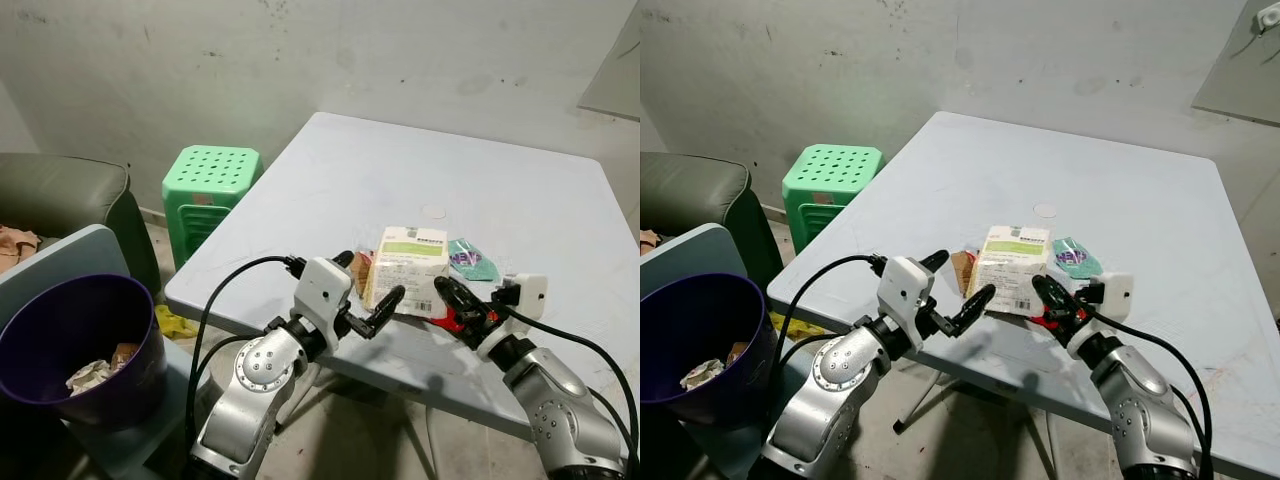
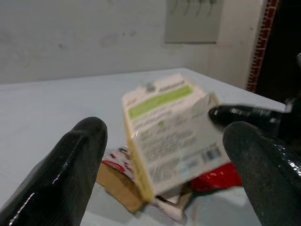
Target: Picking trash to rubbish bin
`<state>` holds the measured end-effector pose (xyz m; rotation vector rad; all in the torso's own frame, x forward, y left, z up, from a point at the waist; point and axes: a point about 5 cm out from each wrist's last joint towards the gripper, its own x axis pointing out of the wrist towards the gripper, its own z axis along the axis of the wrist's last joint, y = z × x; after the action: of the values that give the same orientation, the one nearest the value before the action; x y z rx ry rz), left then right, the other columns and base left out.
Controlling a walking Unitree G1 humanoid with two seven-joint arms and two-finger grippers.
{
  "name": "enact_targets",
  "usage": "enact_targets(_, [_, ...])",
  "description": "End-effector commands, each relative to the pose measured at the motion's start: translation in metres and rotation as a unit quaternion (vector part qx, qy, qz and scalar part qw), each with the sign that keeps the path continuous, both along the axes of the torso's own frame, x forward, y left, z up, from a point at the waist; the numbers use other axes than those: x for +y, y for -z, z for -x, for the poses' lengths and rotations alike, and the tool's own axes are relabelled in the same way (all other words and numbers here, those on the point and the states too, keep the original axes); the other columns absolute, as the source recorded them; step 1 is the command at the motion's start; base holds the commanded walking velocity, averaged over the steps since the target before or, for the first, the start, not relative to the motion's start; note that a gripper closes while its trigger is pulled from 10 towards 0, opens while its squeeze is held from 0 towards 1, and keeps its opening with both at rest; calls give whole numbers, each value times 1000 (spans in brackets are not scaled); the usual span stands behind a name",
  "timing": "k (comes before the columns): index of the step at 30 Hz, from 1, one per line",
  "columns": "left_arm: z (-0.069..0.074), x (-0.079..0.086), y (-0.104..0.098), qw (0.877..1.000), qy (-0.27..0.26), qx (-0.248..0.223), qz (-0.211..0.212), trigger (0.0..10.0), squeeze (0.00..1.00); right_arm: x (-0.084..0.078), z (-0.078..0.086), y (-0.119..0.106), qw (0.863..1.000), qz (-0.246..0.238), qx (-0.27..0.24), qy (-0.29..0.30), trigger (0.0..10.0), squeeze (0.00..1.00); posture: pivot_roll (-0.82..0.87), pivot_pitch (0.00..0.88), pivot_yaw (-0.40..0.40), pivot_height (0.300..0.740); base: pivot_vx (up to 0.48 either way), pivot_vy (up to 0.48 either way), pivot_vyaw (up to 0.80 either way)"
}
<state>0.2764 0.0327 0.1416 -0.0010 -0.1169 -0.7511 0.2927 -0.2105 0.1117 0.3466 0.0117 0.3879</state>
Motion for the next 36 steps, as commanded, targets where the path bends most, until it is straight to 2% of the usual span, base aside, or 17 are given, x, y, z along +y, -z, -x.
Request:
enact_targets(1, [-7,4,-5,1000,-13,-12,6,10000,0,-7,-6,-14,999,-12,-35,26,0,0,-67,0,-55,740,0,0,0])
enact_targets(6, [-24,20,-16,998,-52,-21,27,10000,0,-8,-12,-25,997,-2,-65,45,0,0,-60,0,-58,740,0,0,0])
enact_targets(8, [-35,33,-21,996,-83,-26,33,10000,0,-5,-16,-34,994,8,-88,62,0,0,-58,0,-59,740,0,0,0])
enact_targets(9, [-35,33,-21,996,-83,-26,33,10000,0,-5,-16,-34,994,8,-88,62,0,0,-58,0,-59,740,0,0,0])
enact_targets(14, [-54,60,-30,986,-160,-38,36,10000,0,1,-20,-45,989,27,-113,96,0,0,-55,0,-58,740,0,0,0])
enact_targets(15, [-57,65,-31,983,-173,-38,38,10000,0,2,-20,-46,988,36,-112,102,2392,0,-54,0,-57,740,0,0,0])
enact_targets(16, [-61,73,-34,979,-192,-36,51,10000,0,4,-21,-45,986,55,-106,115,10000,0,-52,0,-56,740,0,0,0])
enact_targets(17, [-61,73,-34,979,-192,-36,51,10000,0,4,-21,-45,986,55,-106,115,10000,0,-52,0,-56,740,0,0,0])
enact_targets(19, [-65,83,-35,973,-221,-38,57,10000,0,8,-19,-42,982,84,-108,132,10000,0,-47,0,-58,740,0,0,0])
enact_targets(21, [-67,89,-32,969,-237,-33,57,10000,0,10,-17,-40,980,87,-110,145,10000,0,-41,0,-59,740,0,0,0])
enact_targets(25, [-69,94,-28,965,-258,-34,38,10000,0,13,-13,-33,972,123,-105,170,10000,0,-36,0,-58,740,0,0,0])
enact_targets(28, [-71,98,-23,961,-274,-29,32,10000,0,13,-13,-31,970,128,-98,181,10000,0,-34,0,-58,740,0,0,0])
enact_targets(36, [-72,102,-21,957,-283,-17,53,10000,0,24,-15,-29,969,138,-102,180,10000,0,-26,0,-54,740,0,0,800])
